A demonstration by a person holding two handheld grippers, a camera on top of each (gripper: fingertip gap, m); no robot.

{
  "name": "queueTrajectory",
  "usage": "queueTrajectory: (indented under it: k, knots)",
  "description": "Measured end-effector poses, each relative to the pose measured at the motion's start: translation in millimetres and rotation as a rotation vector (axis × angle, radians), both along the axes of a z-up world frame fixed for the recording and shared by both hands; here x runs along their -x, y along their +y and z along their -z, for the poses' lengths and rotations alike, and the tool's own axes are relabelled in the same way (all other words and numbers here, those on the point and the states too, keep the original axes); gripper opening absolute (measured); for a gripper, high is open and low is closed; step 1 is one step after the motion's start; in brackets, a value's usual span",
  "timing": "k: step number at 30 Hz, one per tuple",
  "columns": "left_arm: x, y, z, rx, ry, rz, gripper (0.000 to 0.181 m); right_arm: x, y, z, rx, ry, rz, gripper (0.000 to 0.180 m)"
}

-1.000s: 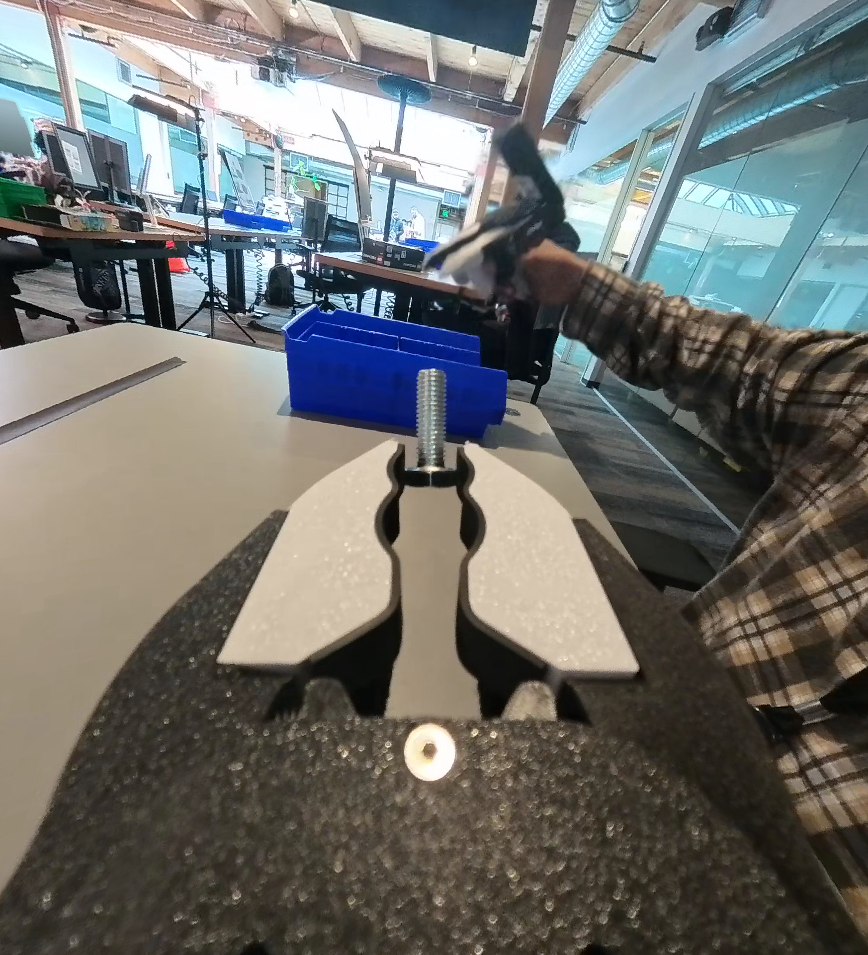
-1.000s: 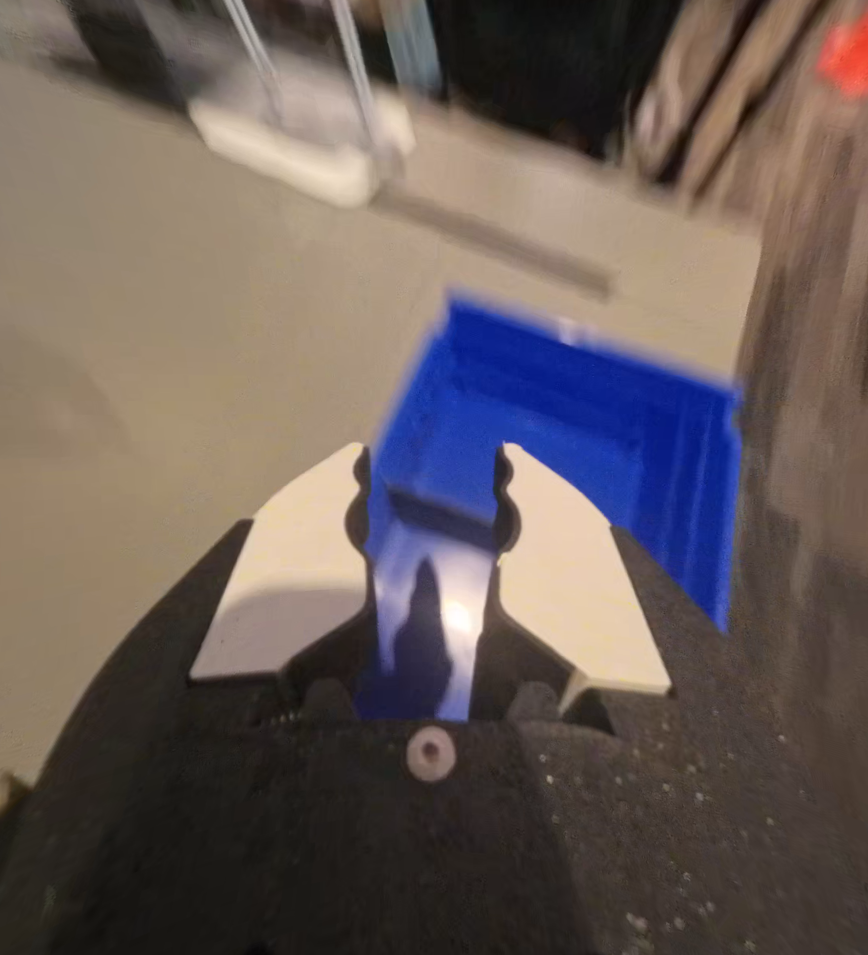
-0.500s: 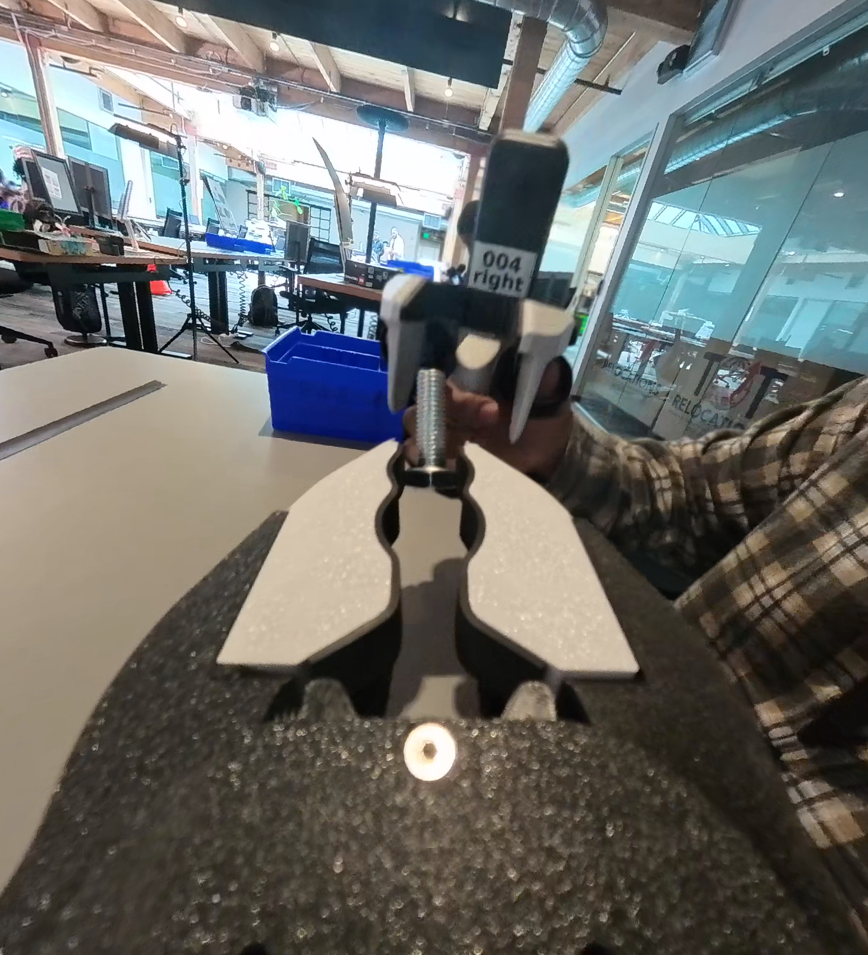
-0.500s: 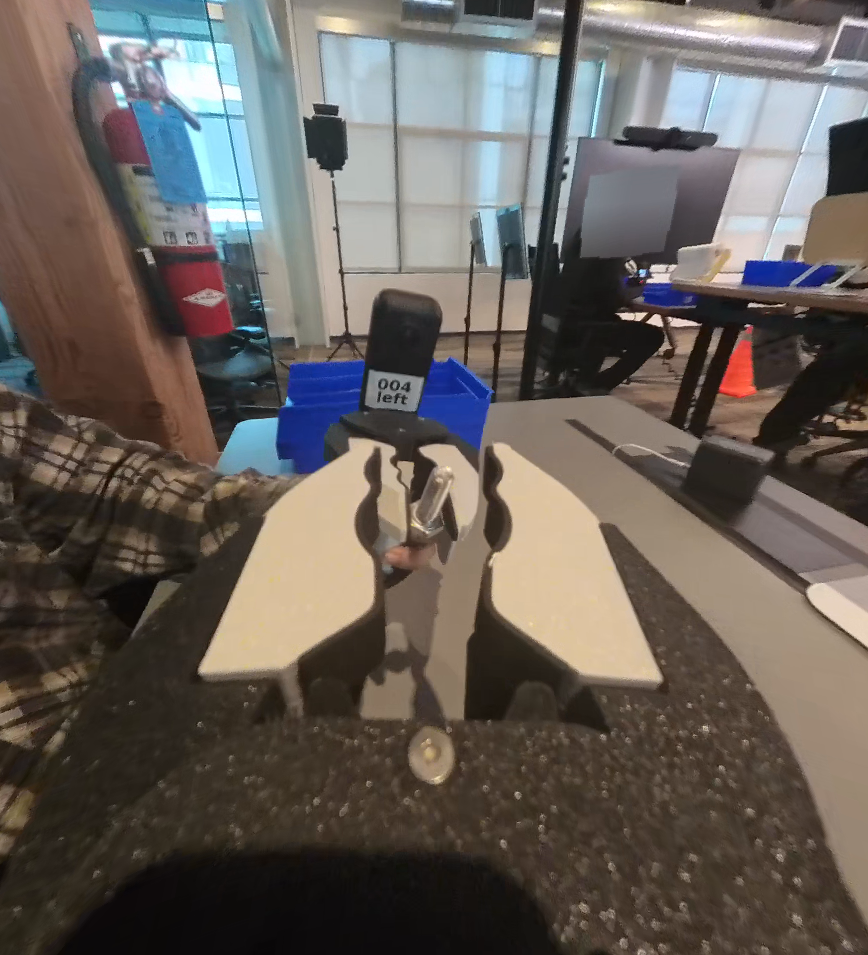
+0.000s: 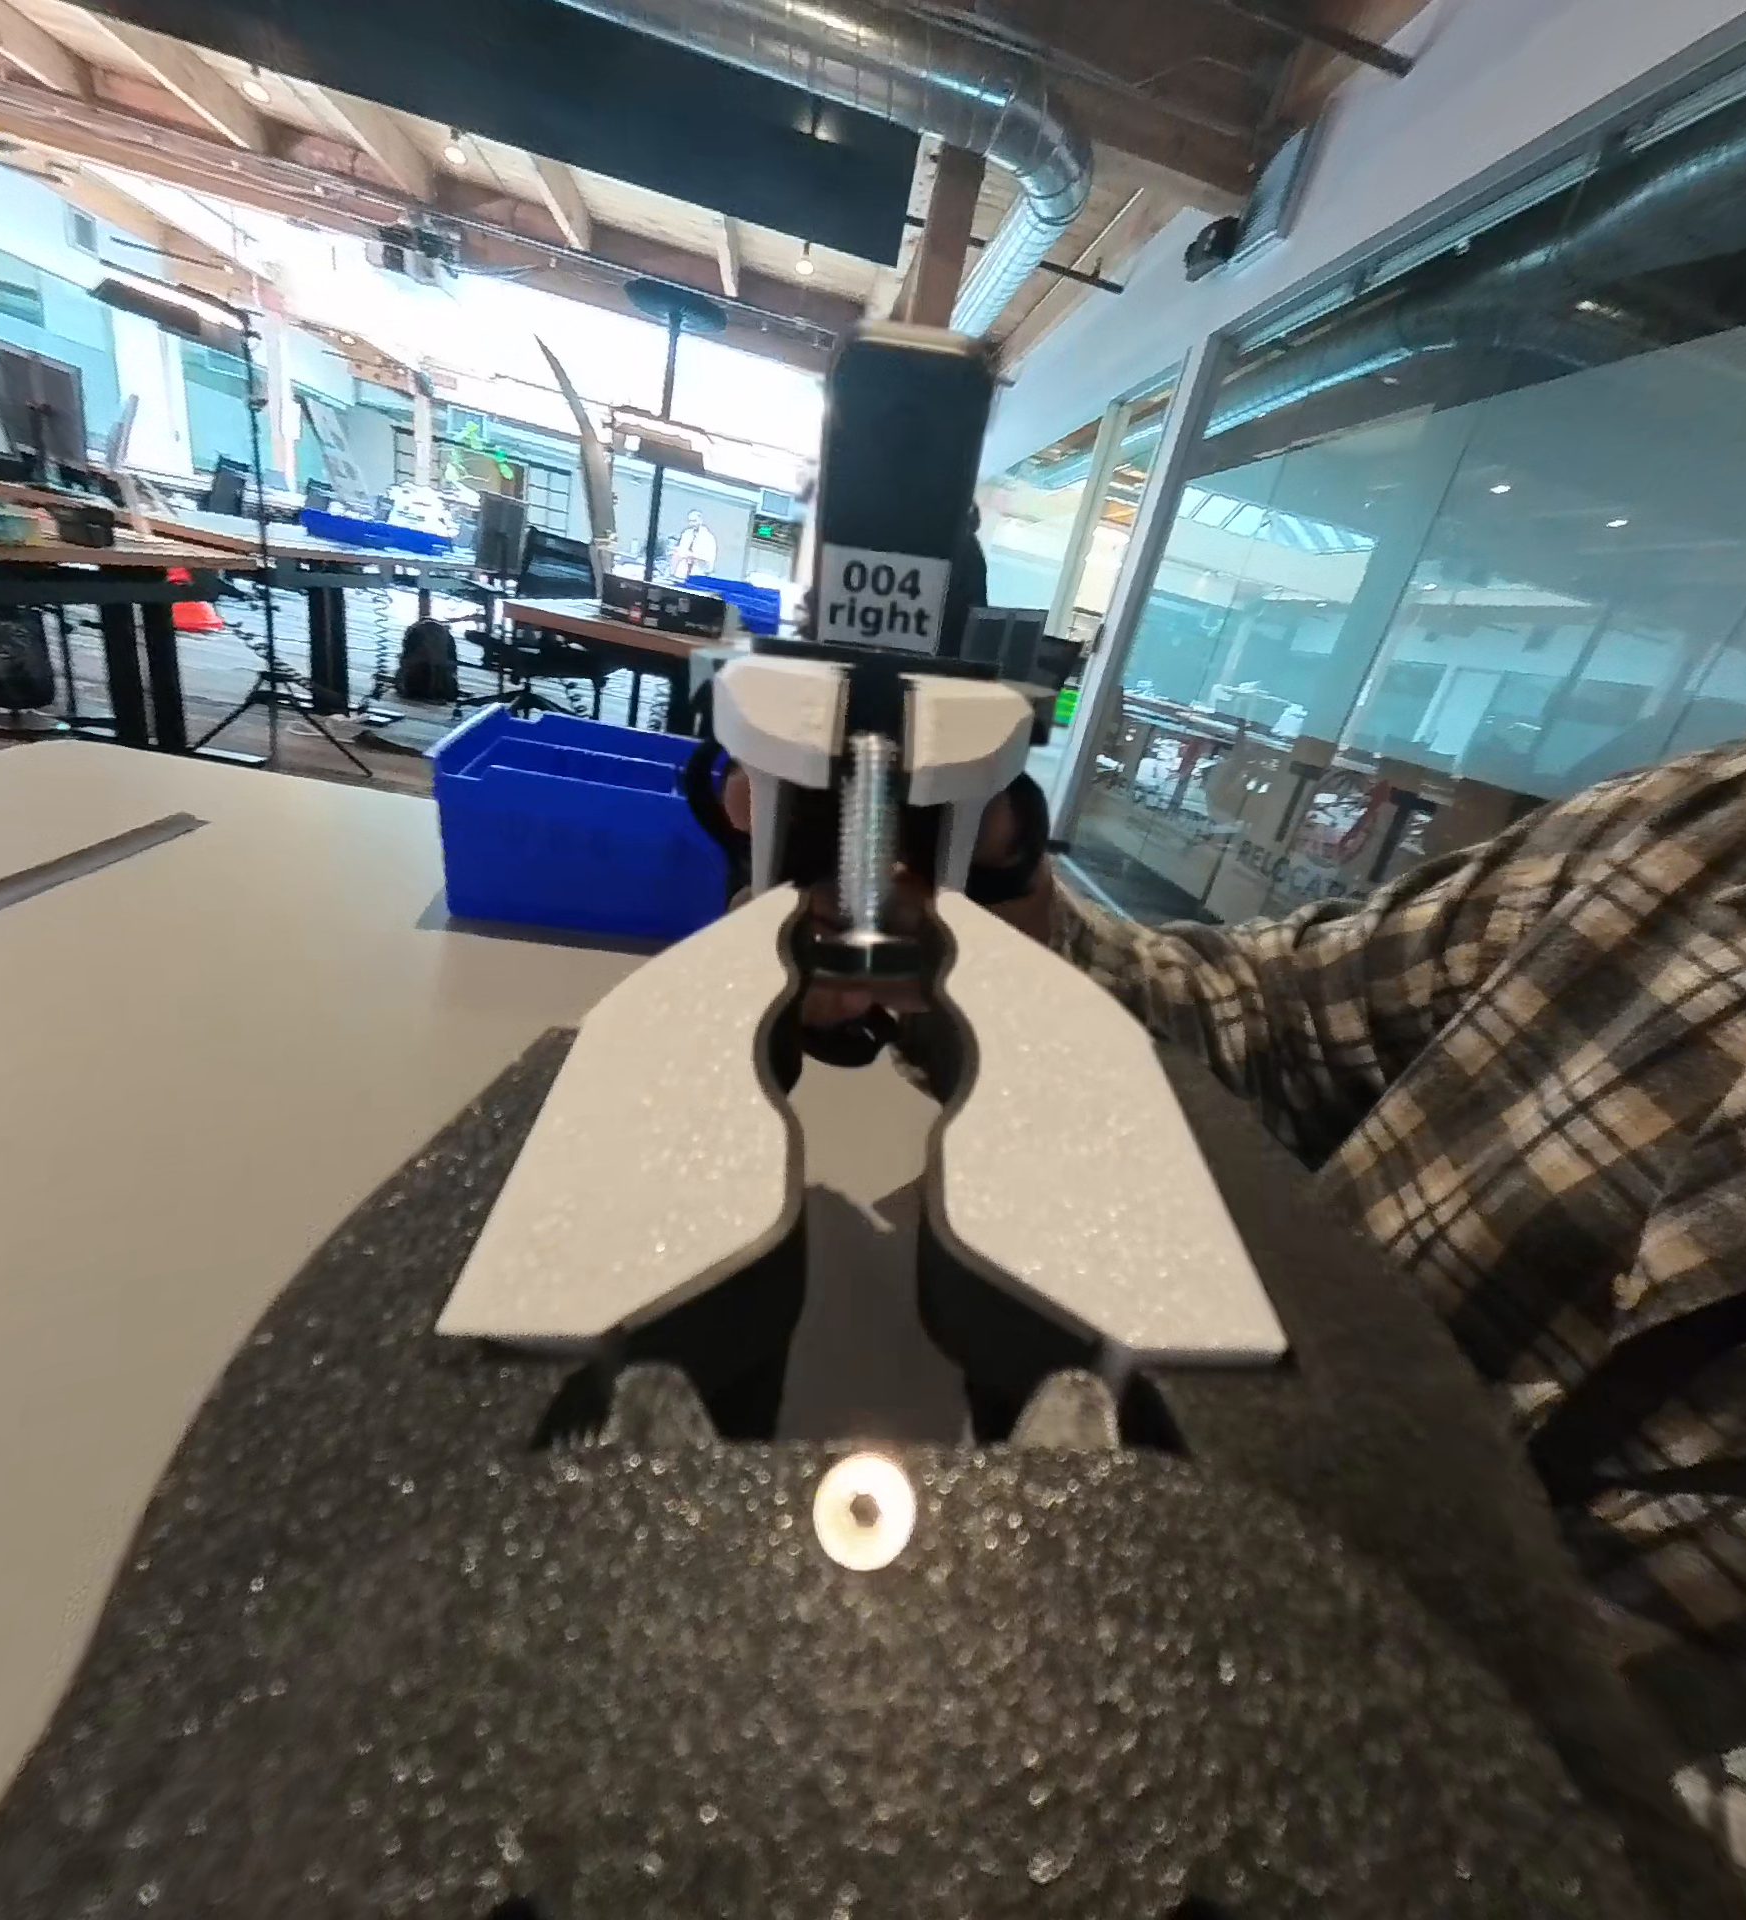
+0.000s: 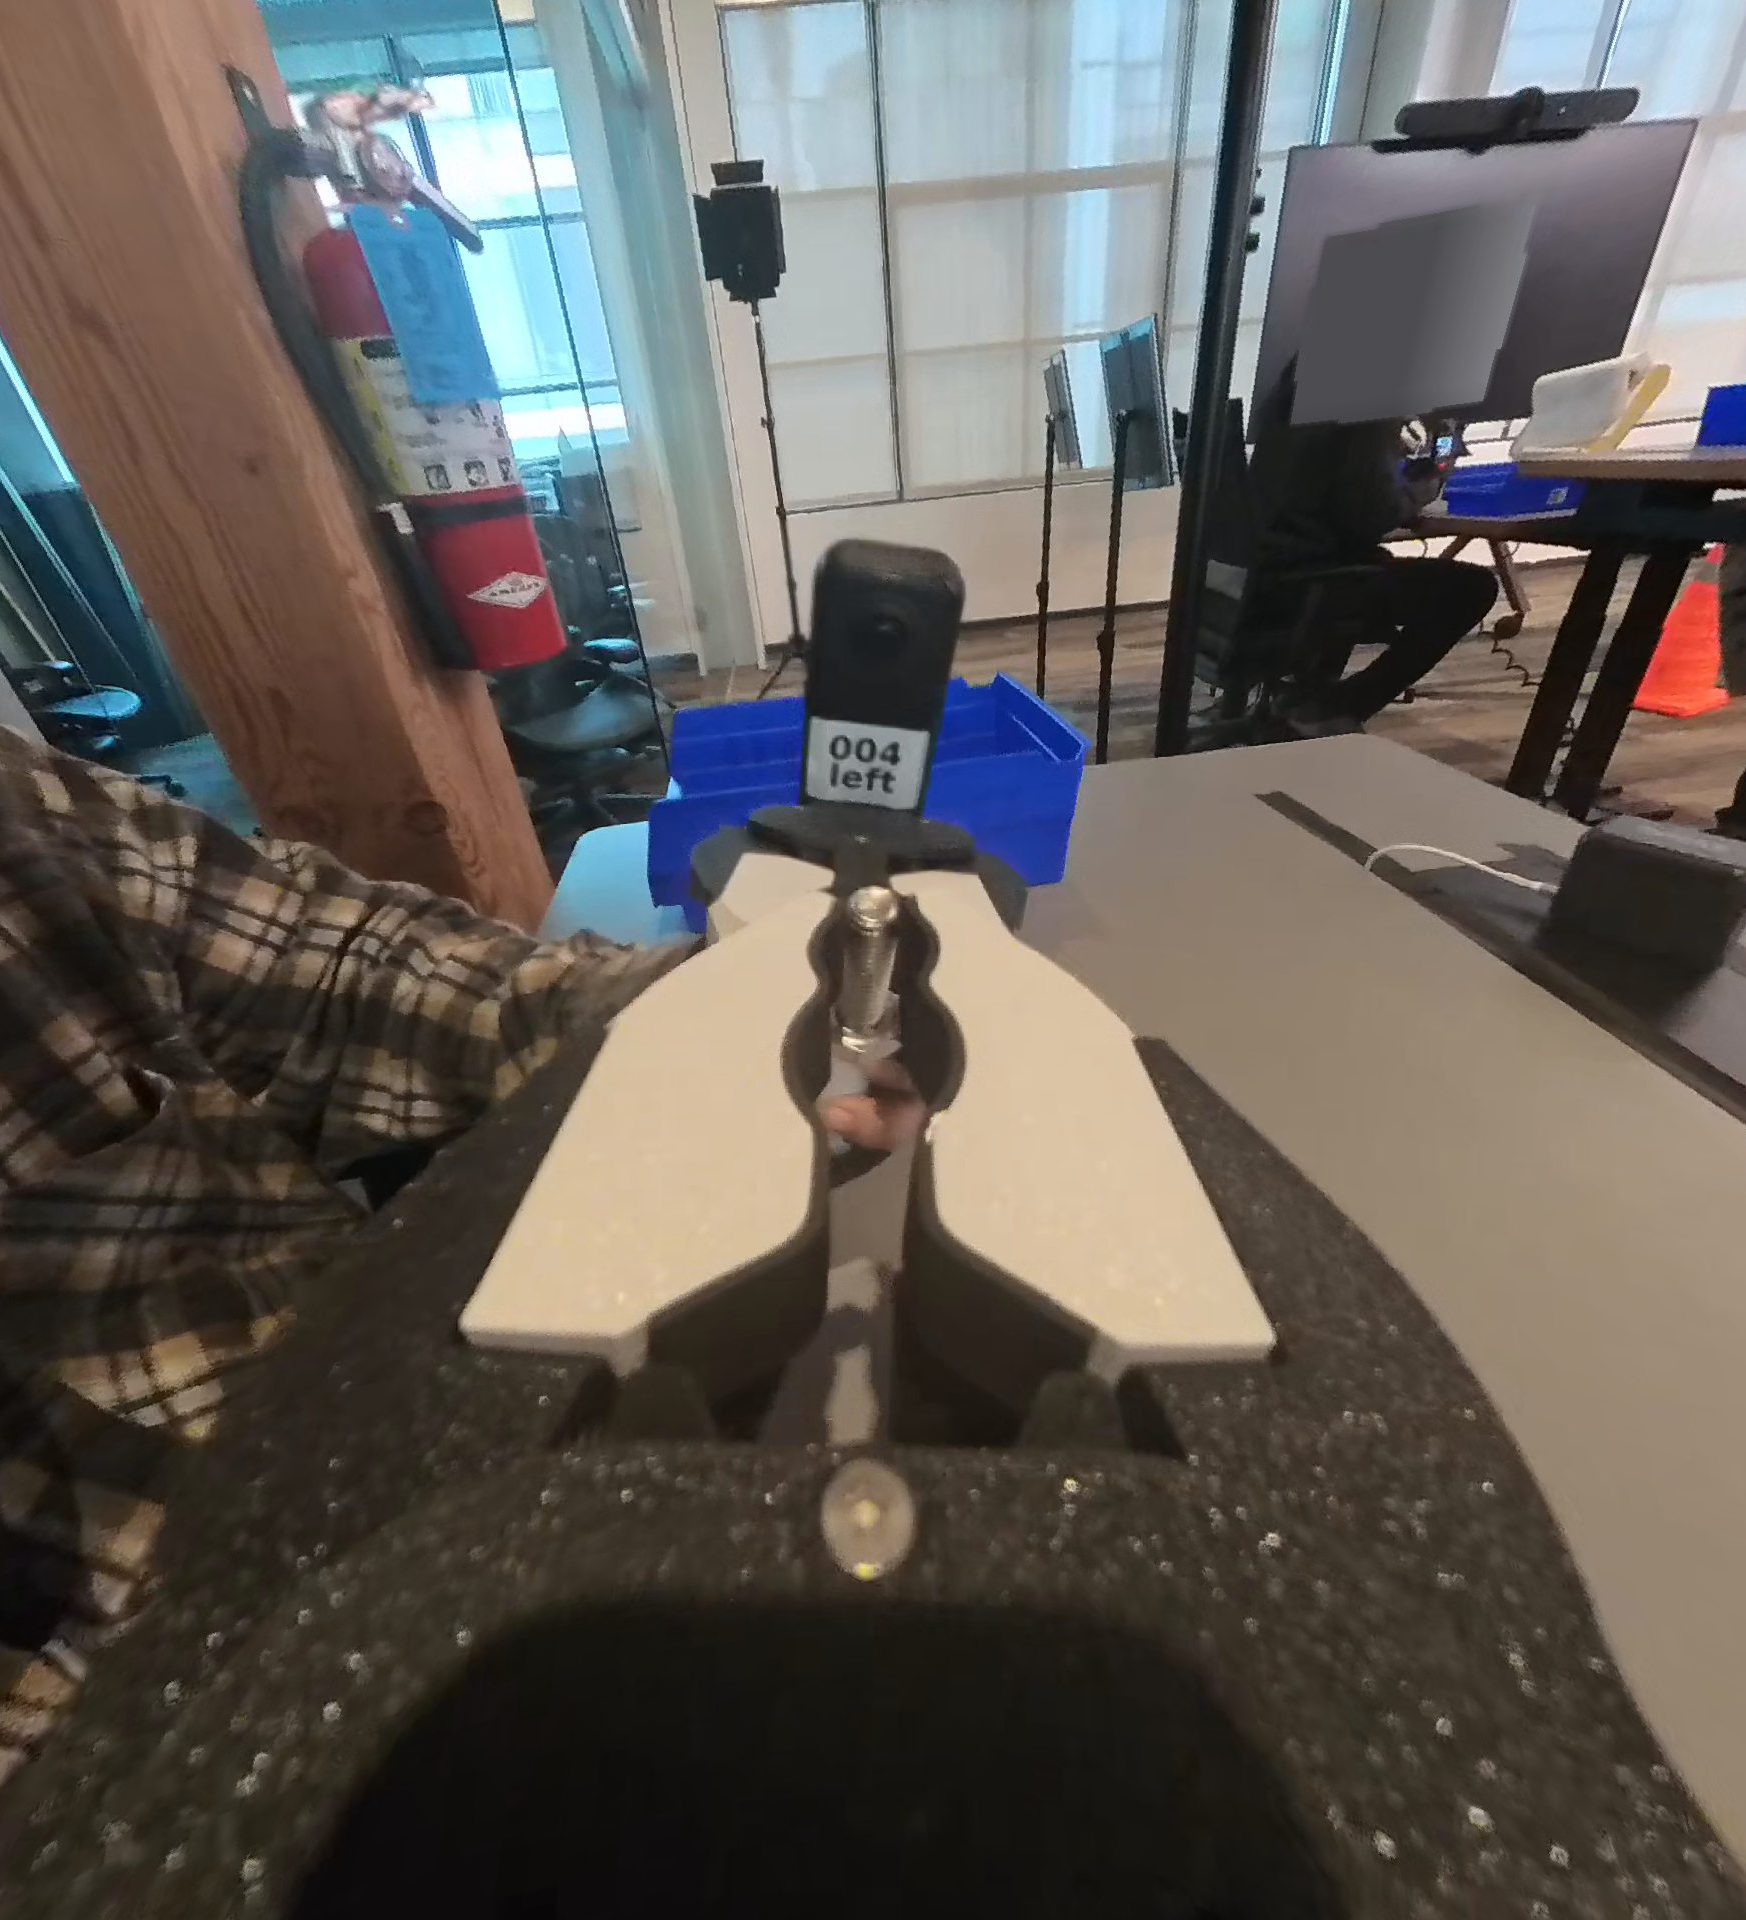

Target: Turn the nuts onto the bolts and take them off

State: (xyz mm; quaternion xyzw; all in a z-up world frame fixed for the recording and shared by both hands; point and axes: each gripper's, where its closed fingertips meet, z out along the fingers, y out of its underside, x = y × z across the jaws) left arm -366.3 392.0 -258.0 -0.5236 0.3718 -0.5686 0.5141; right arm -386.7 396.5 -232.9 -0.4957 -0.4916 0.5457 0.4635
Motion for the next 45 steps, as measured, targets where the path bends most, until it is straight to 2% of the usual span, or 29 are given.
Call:
queueTrajectory:
  k: [4,6,9,12,14,16,20,22,27,30,33,36,38,40,42,45]
  knots:
    - [-3.5,1.9,0.7,0.041,-0.014,0.011,0.042,-18.1,2.0,-14.1,0.021,0.006,0.014,0.009]
    - [-4.1,3.8,1.8,0.047,-0.007,0.000,0.047,-39.6,15.2,-23.9,0.011,-0.011,0.070,0.009]
    - [-5.5,4.5,5.4,0.040,0.029,-0.010,0.051,-100.1,67.0,-38.7,-0.060,-0.112,0.296,0.009]
    - [-9.8,2.1,9.1,0.034,0.058,0.001,0.051,-202.0,150.8,-38.6,-0.125,-0.332,0.670,0.009]
    - [-13.9,0.1,13.3,0.037,0.083,0.015,0.050,-285.5,200.4,-22.2,-0.104,-0.519,0.926,0.009]
    - [-17.9,-1.3,18.8,0.035,0.117,0.023,0.049,-357.3,227.4,10.2,-0.012,-0.714,1.083,0.009]
    - [-23.6,-4.0,28.7,0.011,0.183,0.032,0.044,-413.5,231.5,82.3,0.301,-0.873,1.086,0.010]
    - [-25.3,-5.6,31.0,0.005,0.195,0.040,0.042,-424.4,227.6,109.7,0.376,-0.958,1.073,0.010]
    - [-24.5,-6.7,30.3,0.012,0.189,0.051,0.040,-433.3,219.8,144.5,0.433,-1.133,1.031,0.011]
    - [-21.7,-6.3,27.4,0.007,0.184,0.044,0.040,-433.2,222.2,134.0,0.407,-1.101,1.057,0.027]
    - [-19.1,-4.7,25.7,0.011,0.173,0.037,0.040,-424.3,226.8,87.7,0.308,-0.987,1.130,0.036]
    - [-18.5,-3.9,25.6,0.020,0.166,0.038,0.040,-382.5,222.7,8.5,0.114,-0.723,1.154,0.045]
    - [-18.8,-4.1,26.2,0.017,0.171,0.038,0.040,-341.6,205.2,-43.3,-0.033,-0.523,1.112,0.051]
    - [-18.9,-4.1,26.7,0.010,0.179,0.034,0.039,-295.3,175.1,-77.6,-0.142,-0.348,1.009,0.055]
    - [-18.7,-3.9,26.5,0.007,0.180,0.031,0.039,-247.4,138.7,-89.0,-0.180,-0.213,0.851,0.059]
    - [-18.3,-3.0,27.7,0.012,0.181,0.030,0.039,-188.7,86.6,-80.6,-0.173,-0.065,0.614,0.061]
